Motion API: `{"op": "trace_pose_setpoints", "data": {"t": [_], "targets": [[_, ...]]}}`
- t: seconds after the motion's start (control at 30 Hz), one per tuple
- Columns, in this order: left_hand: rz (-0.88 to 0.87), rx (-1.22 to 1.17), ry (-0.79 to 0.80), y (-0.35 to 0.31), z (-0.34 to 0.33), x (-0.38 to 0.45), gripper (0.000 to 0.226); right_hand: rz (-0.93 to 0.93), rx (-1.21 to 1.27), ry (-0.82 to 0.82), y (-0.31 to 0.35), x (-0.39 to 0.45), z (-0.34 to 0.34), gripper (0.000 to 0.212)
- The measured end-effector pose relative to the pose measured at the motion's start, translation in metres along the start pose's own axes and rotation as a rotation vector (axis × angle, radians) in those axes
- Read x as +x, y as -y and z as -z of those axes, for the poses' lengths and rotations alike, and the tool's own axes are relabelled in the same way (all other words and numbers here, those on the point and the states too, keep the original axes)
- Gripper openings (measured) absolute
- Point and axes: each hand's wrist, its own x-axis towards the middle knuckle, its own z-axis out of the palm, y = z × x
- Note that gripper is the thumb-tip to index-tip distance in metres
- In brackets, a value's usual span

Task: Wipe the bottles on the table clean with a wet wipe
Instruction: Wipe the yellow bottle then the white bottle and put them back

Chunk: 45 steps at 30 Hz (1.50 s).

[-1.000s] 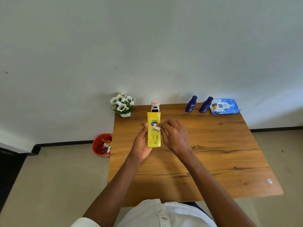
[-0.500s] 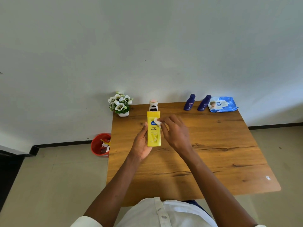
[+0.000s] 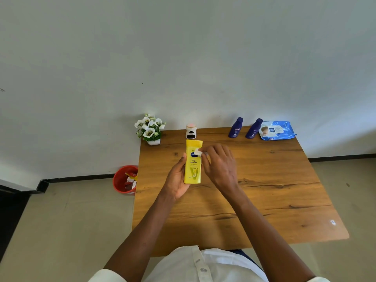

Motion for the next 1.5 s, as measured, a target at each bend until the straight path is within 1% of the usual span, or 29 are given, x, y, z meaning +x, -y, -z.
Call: {"op": "trace_pose_setpoints", "data": {"t": [0.1, 0.17, 0.23, 0.33, 0.4, 0.47, 0.5, 0.53, 0.6, 0.7, 0.73, 0.8, 0.9, 0.97, 1.1, 1.17, 1.27, 1.33, 1.4, 1.5], "targets": [[-0.002, 0.016, 0.003, 0.001, -0.001, -0.003, 0.042, -0.035, 0.013, -0.035, -0.005, 0.002, 0.003, 0.015], [-0.003, 0.005, 0.005, 0.000, -0.003, -0.004, 0.045, -0.011, 0.025, -0.019, -0.004, 0.000, 0.003, 0.015], [-0.004, -0.016, 0.023, 0.000, -0.004, -0.003, 0.051, 0.036, 0.036, 0.029, 0.000, -0.003, 0.001, 0.016], [0.012, -0.031, 0.021, -0.001, -0.004, -0.002, 0.057, 0.130, 0.123, 0.152, 0.007, -0.011, 0.000, 0.018], [0.008, -0.029, 0.019, -0.001, -0.001, -0.001, 0.057, 0.167, 0.207, 0.282, 0.005, -0.013, 0.002, 0.020], [-0.006, -0.036, 0.021, -0.002, 0.002, -0.001, 0.057, 0.145, 0.282, 0.415, 0.001, -0.013, 0.004, 0.020], [-0.010, -0.044, 0.029, -0.001, 0.003, -0.002, 0.057, 0.109, 0.327, 0.446, -0.001, -0.013, 0.006, 0.019], [-0.009, -0.050, 0.037, -0.001, 0.004, -0.002, 0.056, 0.070, 0.374, 0.431, -0.003, -0.013, 0.008, 0.018], [-0.006, -0.059, 0.030, -0.002, 0.002, -0.003, 0.054, 0.004, 0.418, 0.296, -0.003, -0.009, 0.011, 0.017], [-0.009, -0.075, 0.013, 0.000, -0.002, -0.005, 0.049, -0.060, 0.300, 0.061, 0.002, 0.001, 0.013, 0.017], [-0.004, -0.072, 0.003, 0.001, -0.003, -0.006, 0.047, -0.072, 0.262, 0.019, 0.004, 0.004, 0.013, 0.017], [0.006, -0.072, -0.003, 0.003, -0.004, -0.006, 0.044, -0.060, 0.190, -0.007, 0.009, 0.008, 0.009, 0.019], [0.010, -0.095, 0.013, 0.003, -0.005, -0.006, 0.039, 0.032, 0.122, 0.002, 0.013, 0.008, 0.006, 0.020], [0.012, -0.119, 0.017, 0.001, -0.005, -0.006, 0.037, 0.120, 0.127, 0.044, 0.015, 0.003, 0.005, 0.019], [0.023, -0.120, 0.029, -0.003, -0.002, -0.006, 0.048, 0.228, 0.206, 0.196, 0.013, -0.011, 0.002, 0.019], [0.022, -0.116, 0.029, -0.004, -0.001, -0.005, 0.050, 0.301, 0.231, 0.277, 0.010, -0.019, 0.001, 0.020], [0.019, -0.107, 0.008, -0.003, 0.002, -0.001, 0.055, 0.361, 0.197, 0.393, 0.003, -0.027, 0.004, 0.020], [-0.006, -0.104, -0.013, -0.001, 0.003, 0.004, 0.060, 0.323, 0.135, 0.453, -0.007, -0.031, 0.007, 0.020], [-0.044, -0.108, -0.005, 0.000, 0.003, 0.009, 0.059, 0.237, 0.103, 0.467, -0.020, -0.033, 0.012, 0.020], [-0.058, -0.100, 0.018, 0.002, -0.002, 0.017, 0.056, 0.012, 0.177, 0.415, -0.043, -0.034, 0.020, 0.020]]}}
